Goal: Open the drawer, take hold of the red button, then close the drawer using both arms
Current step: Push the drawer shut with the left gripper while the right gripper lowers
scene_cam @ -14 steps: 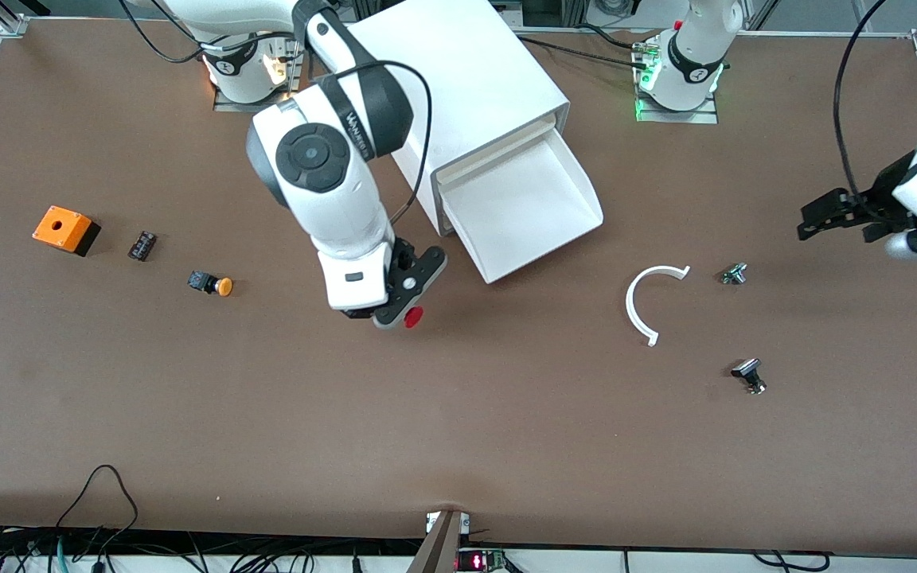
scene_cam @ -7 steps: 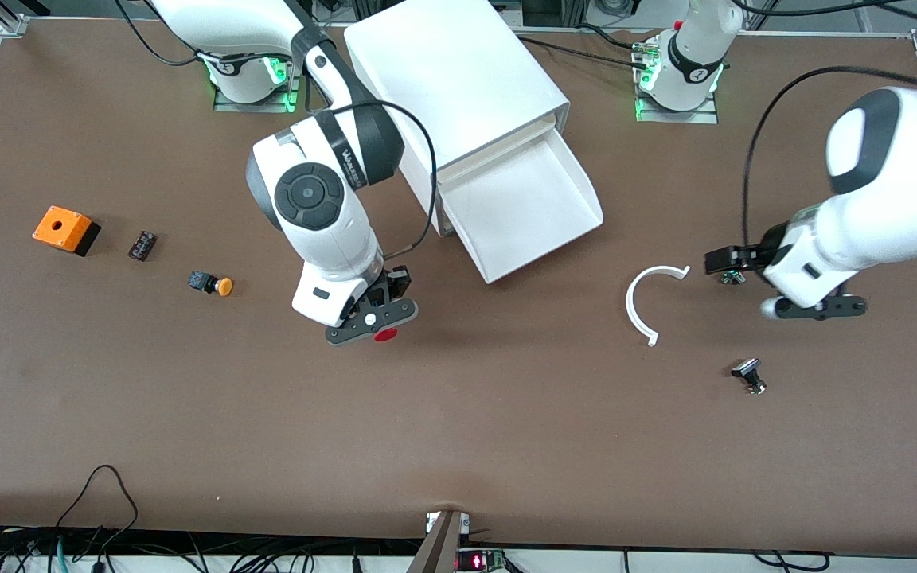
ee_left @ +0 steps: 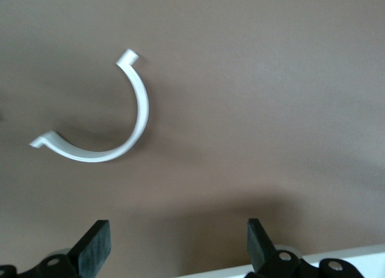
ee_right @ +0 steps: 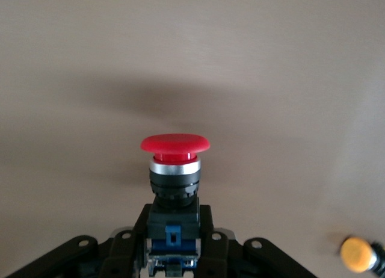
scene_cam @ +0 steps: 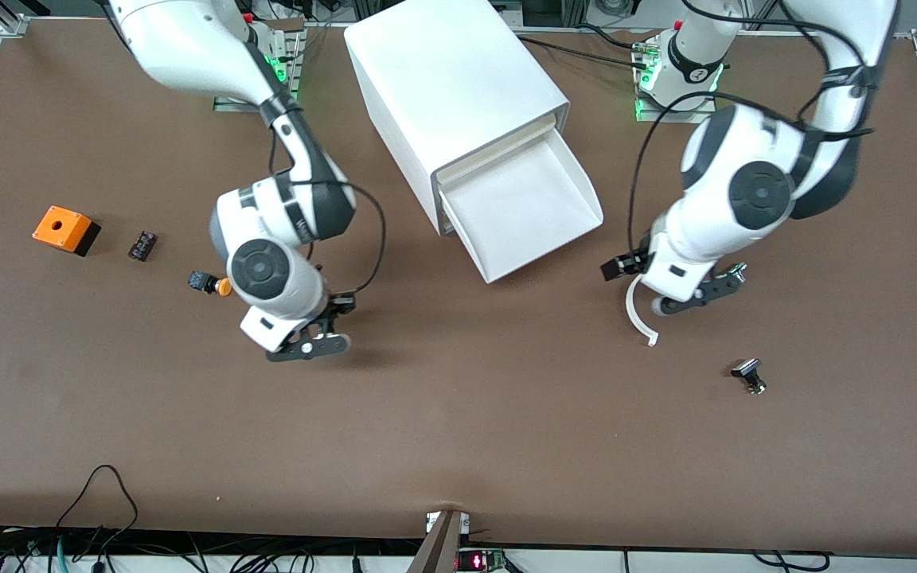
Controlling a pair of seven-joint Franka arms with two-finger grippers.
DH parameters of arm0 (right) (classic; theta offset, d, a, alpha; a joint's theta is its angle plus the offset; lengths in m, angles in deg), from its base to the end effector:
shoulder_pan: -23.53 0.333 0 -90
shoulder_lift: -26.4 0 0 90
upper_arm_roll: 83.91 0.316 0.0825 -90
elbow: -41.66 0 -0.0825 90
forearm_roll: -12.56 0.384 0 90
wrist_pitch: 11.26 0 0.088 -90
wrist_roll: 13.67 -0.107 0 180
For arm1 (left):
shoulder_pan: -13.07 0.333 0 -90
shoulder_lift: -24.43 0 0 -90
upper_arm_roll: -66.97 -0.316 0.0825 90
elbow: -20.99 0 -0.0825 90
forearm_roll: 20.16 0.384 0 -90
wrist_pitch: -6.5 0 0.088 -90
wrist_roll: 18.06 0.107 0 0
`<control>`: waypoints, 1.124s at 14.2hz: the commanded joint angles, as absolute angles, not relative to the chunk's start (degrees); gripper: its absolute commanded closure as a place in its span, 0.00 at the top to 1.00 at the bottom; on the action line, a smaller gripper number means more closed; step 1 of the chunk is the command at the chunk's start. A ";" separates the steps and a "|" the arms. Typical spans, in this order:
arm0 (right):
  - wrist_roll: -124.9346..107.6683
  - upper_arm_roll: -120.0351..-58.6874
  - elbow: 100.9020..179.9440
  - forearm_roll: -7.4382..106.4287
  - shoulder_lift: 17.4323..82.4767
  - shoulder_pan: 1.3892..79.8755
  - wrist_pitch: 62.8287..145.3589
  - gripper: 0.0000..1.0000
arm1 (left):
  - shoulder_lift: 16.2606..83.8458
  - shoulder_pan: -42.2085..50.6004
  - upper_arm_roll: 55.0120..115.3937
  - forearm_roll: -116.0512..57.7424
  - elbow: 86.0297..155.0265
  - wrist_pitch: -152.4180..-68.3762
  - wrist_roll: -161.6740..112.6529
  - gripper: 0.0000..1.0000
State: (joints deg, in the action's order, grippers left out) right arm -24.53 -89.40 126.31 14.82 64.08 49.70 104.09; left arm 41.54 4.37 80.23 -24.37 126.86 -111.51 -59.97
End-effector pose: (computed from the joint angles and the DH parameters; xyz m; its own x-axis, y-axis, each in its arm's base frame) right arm 0.6515 0.2601 0.2817 0.9801 0.1643 -0.1116 0.1704 -0.9843 0.0470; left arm 0.5739 -0.2269 0.3617 0.9150 0.3755 -0.1475 0.3850 -0.9220 0.0410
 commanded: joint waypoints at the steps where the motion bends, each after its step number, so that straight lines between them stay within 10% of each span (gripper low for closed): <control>1: -18.79 -88.13 136.83 14.58 60.07 45.61 111.58 0.21 | 43.41 1.65 79.71 -27.01 129.88 -118.63 -63.58 0.99; 5: -17.62 -88.13 141.07 15.02 62.51 44.10 117.58 0.33 | 45.53 -1.51 79.88 -32.63 131.46 -120.24 -64.11 0.99; 8: -18.06 -88.66 141.16 15.11 64.64 43.93 120.31 1.00 | 45.44 -2.40 82.16 -36.85 133.49 -119.71 -64.29 0.99; 16: -17.88 -88.57 132.11 16.51 58.92 43.84 106.00 1.00 | 43.94 -2.49 94.37 -39.85 139.29 -117.69 -64.82 1.00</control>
